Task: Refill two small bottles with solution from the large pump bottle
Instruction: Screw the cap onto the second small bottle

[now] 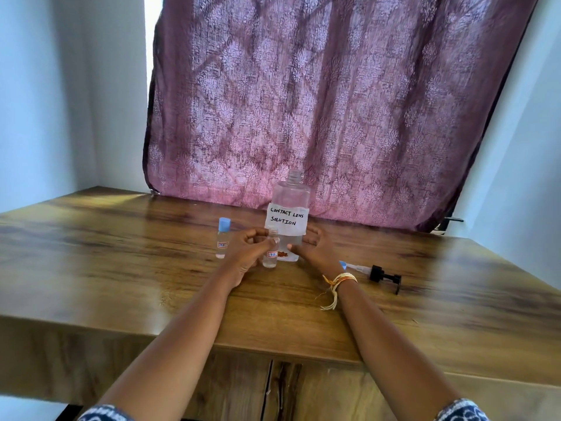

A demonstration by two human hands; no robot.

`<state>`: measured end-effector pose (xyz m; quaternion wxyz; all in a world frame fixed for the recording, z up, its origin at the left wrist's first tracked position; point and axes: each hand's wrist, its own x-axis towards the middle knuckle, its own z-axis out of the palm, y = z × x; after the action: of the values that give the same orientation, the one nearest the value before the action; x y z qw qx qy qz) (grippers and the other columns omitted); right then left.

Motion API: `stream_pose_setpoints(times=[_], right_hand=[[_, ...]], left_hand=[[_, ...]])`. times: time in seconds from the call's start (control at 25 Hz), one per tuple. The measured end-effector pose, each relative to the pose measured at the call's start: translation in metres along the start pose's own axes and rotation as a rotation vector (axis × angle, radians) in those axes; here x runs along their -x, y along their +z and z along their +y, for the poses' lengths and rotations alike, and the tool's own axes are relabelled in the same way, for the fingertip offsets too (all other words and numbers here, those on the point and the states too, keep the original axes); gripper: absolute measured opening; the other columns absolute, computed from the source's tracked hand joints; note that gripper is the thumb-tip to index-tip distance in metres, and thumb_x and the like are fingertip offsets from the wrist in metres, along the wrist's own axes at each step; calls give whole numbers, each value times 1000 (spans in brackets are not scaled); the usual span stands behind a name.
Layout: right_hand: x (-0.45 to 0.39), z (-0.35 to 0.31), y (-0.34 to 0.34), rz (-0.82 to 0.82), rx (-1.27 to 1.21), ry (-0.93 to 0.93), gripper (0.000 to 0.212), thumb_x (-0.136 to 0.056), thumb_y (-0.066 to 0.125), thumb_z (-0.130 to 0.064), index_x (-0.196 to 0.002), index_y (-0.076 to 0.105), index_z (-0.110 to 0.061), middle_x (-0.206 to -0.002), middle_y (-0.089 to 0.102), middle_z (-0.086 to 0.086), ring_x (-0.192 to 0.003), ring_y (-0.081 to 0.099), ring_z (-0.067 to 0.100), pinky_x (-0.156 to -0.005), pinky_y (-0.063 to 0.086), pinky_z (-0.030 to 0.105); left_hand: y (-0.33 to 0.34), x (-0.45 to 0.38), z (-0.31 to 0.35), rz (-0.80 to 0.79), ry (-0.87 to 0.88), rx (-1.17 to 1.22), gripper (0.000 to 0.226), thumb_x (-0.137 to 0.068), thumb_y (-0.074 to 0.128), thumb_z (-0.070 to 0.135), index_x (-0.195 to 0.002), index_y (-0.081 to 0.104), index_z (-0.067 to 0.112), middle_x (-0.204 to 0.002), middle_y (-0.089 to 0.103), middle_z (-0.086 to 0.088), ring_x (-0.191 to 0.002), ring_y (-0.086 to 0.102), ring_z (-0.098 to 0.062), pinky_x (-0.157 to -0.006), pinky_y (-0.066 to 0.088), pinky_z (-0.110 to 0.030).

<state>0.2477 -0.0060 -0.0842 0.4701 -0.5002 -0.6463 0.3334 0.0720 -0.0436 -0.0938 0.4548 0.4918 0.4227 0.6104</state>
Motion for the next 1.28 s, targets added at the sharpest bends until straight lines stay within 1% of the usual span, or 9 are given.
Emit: stream_pose_setpoints(times=[0.08, 0.16, 0.32, 0.52, 0.64, 0.76, 0.88, 1.04, 1.28], right_hand=[[9, 0, -13, 92, 49, 26, 53, -74, 80, -15, -119, 52, -16, -99, 61, -1, -92, 59, 14, -72, 48, 20], [21, 5, -32, 184, 120, 13, 25, -75, 73, -12, -96, 61, -18, -88, 64, 0, -80, 61, 12, -61, 45, 13], [44, 10, -59, 352, 250, 2, 12, -73, 64, -13, -75, 63, -25, -72, 65, -3, -63, 58, 8, -61, 49, 25], [49, 16, -56, 247, 539, 84, 40, -74, 65, -19, -113, 62, -16, -105, 59, 10, -95, 62, 29, -85, 52, 36], [51, 19, -49, 137, 667, 65, 41, -79, 62, -16, -120, 59, -17, -120, 58, 12, -107, 58, 31, -91, 49, 36], [51, 13, -39, 121, 549, -2, 30, -80, 64, -13, -109, 65, -15, -105, 65, 7, -96, 62, 23, -83, 53, 33], [55, 3, -27, 182, 209, -73, 25, -75, 72, -11, -97, 65, -16, -87, 67, -2, -78, 63, 13, -68, 51, 22], [58, 1, -20, 176, 122, -185, 28, -72, 77, -14, -95, 62, -22, -93, 70, -2, -81, 68, 12, -68, 57, 23], [60, 0, -22, 112, 233, -330, 39, -82, 67, -5, -119, 66, -16, -107, 70, -2, -88, 66, 6, -72, 51, 10]], left_hand=[[6, 3, -1, -57, 11, -25, 24, -76, 80, 13, -98, 69, 11, -100, 70, -21, -94, 66, -37, -89, 47, -62], [15, 6, -3, -129, 29, -40, 19, -76, 79, 14, -93, 71, 18, -91, 72, -9, -86, 69, -24, -77, 55, -42], [28, 14, -11, -137, 77, -82, 18, -79, 77, 10, -92, 70, 20, -75, 70, 7, -56, 64, 2, -45, 46, -12], [34, 21, -10, -139, 124, -184, 18, -80, 76, 10, -92, 68, 20, -77, 68, 3, -74, 65, -8, -61, 54, -23], [35, 24, -10, -145, 191, -258, 18, -78, 78, 11, -88, 68, 23, -72, 64, 5, -65, 59, 2, -64, 52, -18], [36, 26, -9, -138, 217, -287, 19, -79, 76, 12, -88, 67, 26, -70, 61, 7, -60, 54, 7, -60, 47, -13], [35, 27, -8, -144, 214, -306, 18, -79, 77, 15, -94, 68, 19, -82, 69, -8, -76, 62, -9, -70, 52, -24], [36, 28, -7, -150, 202, -309, 22, -80, 76, 16, -100, 68, 14, -96, 71, -20, -87, 66, -18, -83, 55, -38], [35, 25, -9, -158, 198, -302, 19, -81, 75, 14, -98, 67, 21, -92, 72, -12, -81, 65, -9, -81, 55, -33]])
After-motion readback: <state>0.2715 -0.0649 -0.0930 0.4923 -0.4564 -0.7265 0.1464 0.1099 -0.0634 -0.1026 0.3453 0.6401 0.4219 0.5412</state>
